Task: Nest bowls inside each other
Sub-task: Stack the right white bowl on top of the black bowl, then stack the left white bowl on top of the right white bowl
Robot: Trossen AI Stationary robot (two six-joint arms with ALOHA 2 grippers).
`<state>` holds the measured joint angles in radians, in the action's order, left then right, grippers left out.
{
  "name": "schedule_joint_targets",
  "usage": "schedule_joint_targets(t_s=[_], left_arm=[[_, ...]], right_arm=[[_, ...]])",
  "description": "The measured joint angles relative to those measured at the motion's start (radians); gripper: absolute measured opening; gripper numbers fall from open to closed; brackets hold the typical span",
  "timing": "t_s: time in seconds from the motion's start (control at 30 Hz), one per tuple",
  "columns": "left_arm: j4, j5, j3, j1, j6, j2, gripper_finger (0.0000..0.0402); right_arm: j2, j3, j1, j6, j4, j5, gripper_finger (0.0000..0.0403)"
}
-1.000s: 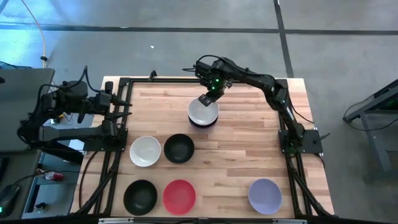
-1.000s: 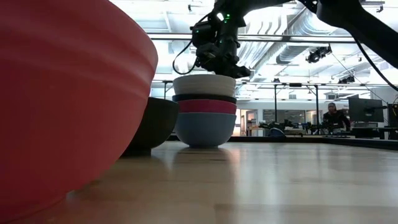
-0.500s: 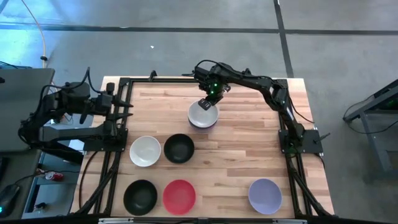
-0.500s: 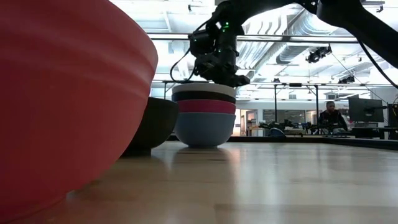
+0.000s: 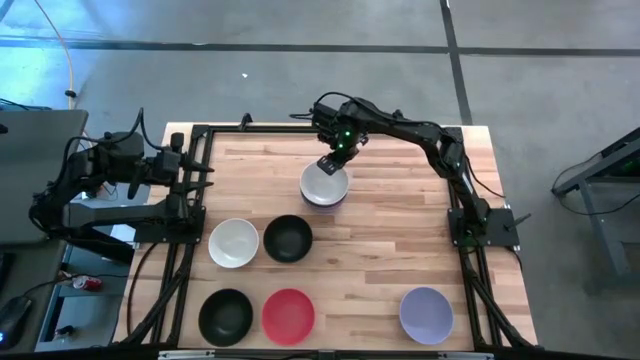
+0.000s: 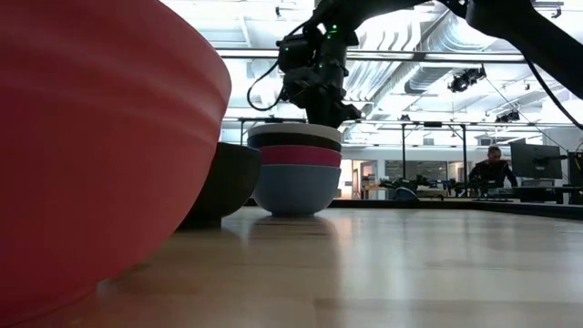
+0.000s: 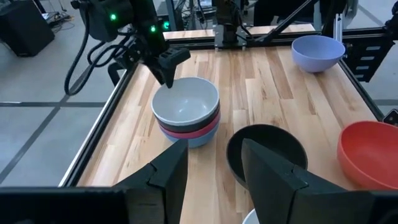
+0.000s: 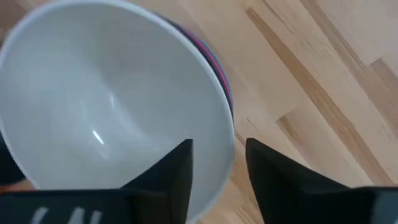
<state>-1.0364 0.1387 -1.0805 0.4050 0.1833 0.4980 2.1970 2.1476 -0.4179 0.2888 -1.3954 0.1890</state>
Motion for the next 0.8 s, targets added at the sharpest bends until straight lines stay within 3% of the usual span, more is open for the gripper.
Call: schedule_joint_targets(t_s=[0.33, 0.8], left_arm=[[-0.206, -0.002, 0.033, 0.000, 0.010, 0.010, 0.0141], [-0.200, -0.114, 0.237, 0.000, -0.010, 0.096, 0.0141]], right_arm=[[0.000, 0.210, 0.038, -0.113, -0.147, -0.019, 0.0156], [-0.213, 0.155, 0.214, -0.442, 0.042, 0.149, 0.0154]])
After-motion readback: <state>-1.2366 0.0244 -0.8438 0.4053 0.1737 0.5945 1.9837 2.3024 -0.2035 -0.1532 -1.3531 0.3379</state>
